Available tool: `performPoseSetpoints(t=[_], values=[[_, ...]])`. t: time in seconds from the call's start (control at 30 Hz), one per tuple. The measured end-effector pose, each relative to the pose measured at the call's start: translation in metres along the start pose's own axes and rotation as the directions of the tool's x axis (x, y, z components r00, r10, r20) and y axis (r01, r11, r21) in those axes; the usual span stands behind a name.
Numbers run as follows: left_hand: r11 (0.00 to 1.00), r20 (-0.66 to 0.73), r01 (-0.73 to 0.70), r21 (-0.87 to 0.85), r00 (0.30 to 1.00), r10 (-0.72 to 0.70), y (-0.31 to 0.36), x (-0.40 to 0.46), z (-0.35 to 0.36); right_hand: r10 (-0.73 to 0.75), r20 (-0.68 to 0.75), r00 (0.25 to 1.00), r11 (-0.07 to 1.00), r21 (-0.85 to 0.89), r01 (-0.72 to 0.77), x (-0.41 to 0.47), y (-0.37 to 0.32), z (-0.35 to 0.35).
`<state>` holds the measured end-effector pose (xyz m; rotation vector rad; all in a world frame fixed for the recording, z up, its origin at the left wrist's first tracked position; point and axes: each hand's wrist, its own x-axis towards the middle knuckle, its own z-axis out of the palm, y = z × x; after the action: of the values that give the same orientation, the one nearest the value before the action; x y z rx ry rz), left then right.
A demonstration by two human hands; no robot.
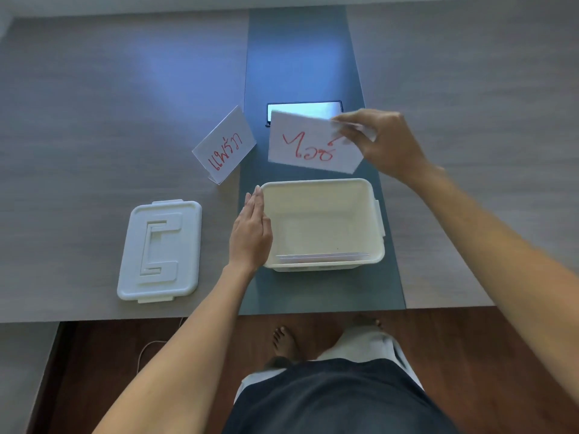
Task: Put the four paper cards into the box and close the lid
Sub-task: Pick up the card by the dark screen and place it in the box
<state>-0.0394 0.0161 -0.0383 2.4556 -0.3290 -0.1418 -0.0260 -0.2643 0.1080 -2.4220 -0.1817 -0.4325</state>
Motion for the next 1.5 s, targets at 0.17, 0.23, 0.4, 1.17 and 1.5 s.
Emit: performPoseSetpoints(t=[0.17, 0.23, 0.4, 1.17, 1.5], values=[[1.000, 0.015, 0.010, -0.004, 1.000, -0.010, 0.000, 0.001, -0.001, -0.024, 0.098, 0.995, 0.995, 0.095, 0.014, -0.055, -0.012, 0.003], [1.000, 0.018, 0.011, -0.006, 1.000, -0.010, 0.000, 0.001, -0.001, -0.039, 0.143, 0.989, 0.996, 0.089, 0.027, -0.073, -0.011, 0.009], [1.000, 0.015, 0.007, 0.000, 1.000, -0.007, -0.001, 0.001, -0.001, 0.035, 0.310, 0.950, 0.997, 0.061, -0.056, -0.105, -0.002, 0.027], [1.000, -0.010, 0.023, 0.005, 1.000, -0.022, 0.001, -0.001, -0.004, 0.078, 0.432, 0.898, 0.986, 0.102, -0.135, -0.037, -0.011, 0.065], [0.999, -0.058, 0.020, -0.050, 0.998, -0.023, 0.006, -0.003, -0.002, 0.044, 0.526, 0.849, 0.988, -0.150, 0.042, 0.106, -0.019, 0.146]])
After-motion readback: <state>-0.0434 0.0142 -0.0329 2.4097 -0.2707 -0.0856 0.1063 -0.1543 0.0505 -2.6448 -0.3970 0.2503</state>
